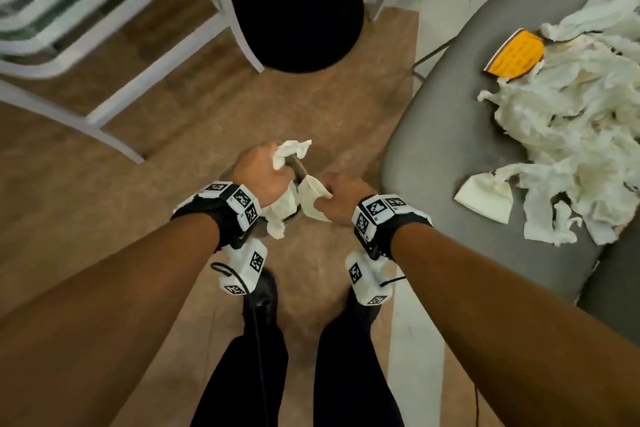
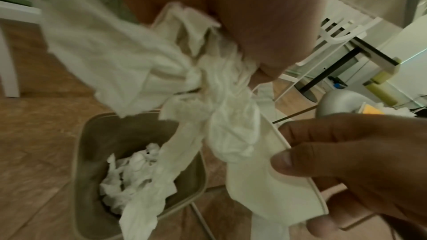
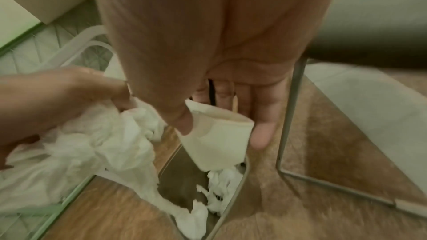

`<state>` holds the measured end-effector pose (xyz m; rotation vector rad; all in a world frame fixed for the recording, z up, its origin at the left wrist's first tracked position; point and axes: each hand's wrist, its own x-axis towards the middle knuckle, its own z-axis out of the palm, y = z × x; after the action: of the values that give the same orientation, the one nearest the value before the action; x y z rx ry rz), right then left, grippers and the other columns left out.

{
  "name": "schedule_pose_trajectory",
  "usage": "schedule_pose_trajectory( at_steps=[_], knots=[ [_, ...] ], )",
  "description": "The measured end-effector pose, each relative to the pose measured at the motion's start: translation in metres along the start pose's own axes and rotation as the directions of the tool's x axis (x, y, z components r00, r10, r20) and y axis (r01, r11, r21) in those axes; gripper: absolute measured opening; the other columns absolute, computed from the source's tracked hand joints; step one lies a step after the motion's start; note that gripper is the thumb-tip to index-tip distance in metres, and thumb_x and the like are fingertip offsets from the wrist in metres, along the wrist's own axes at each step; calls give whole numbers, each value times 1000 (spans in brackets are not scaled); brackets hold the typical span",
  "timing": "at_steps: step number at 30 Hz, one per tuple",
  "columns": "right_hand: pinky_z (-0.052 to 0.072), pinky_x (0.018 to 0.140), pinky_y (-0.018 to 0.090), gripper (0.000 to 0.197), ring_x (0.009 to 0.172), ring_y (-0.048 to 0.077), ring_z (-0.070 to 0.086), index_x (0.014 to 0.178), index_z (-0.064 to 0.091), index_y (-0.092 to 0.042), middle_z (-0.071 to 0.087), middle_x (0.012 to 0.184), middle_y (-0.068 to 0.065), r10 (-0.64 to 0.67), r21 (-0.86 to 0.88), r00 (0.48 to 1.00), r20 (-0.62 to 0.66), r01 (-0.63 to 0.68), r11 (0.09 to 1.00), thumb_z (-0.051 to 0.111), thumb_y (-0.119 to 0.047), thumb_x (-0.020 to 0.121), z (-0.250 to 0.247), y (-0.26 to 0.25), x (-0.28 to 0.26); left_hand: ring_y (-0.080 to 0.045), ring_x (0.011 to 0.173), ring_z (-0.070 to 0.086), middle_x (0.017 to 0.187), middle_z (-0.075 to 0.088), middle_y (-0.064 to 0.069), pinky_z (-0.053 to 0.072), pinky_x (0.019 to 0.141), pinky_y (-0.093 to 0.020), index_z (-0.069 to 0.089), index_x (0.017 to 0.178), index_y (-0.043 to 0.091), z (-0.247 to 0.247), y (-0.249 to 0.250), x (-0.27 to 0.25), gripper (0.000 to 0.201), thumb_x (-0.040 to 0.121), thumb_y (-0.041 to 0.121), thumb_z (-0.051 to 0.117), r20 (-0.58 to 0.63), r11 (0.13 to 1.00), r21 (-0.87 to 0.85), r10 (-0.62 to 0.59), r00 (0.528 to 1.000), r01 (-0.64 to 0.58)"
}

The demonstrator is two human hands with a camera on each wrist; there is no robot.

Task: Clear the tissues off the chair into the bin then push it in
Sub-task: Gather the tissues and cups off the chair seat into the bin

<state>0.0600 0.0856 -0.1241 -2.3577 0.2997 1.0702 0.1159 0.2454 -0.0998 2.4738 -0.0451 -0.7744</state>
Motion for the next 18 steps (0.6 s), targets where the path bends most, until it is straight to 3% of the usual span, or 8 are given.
schedule_pose_trajectory(
  at_steps=[2,4,7,10,13,18],
  knots=[
    [45,69,30,40,100,33,64,120,58,-11,66,113,13,49,8,998,-36,-49,999,60,-35,89,23,-5,14,-22,87,54,95,56,4,38,74,-28,55,115,25,1,-24,5,27,88,28,58,35,996,-40,-75,997,77],
    [49,73,32,44,103,34,64,125,54,-10,66,117,13,88,52,994,-66,-85,995,61,-35,89,38,-9,23,-28,98,58,109,59,-3,44,82,-33,49,123,15,6,-46,12,38,88,27,57,82,987,-64,-141,987,147],
    [57,81,40,49,98,35,67,127,50,-12,68,115,13,128,140,991,-50,-119,983,62,-40,87,56,-17,38,-38,114,54,130,50,-19,46,92,-40,42,127,3,19,-75,23,46,85,18,56,159,982,72,-183,970,174],
    [57,82,41,57,97,30,69,124,49,-19,69,110,6,120,164,993,-17,-116,980,64,-52,79,69,-25,55,-36,128,45,143,41,-17,41,100,-37,34,142,8,30,-90,30,56,89,10,54,239,982,108,-177,955,155],
    [52,93,42,71,113,30,62,136,43,-19,63,125,6,124,166,992,-11,-120,979,68,-53,79,75,-33,71,-32,125,52,142,48,-12,45,101,-37,40,145,14,40,-101,37,60,88,10,58,302,989,95,-134,944,110],
    [50,98,41,59,117,31,58,140,46,-15,57,135,11,102,120,989,105,-115,986,62,-42,90,69,-30,73,-27,121,57,138,58,-5,47,102,-36,51,140,24,42,-109,50,53,88,16,58,244,986,132,-134,960,104]
  ],
)
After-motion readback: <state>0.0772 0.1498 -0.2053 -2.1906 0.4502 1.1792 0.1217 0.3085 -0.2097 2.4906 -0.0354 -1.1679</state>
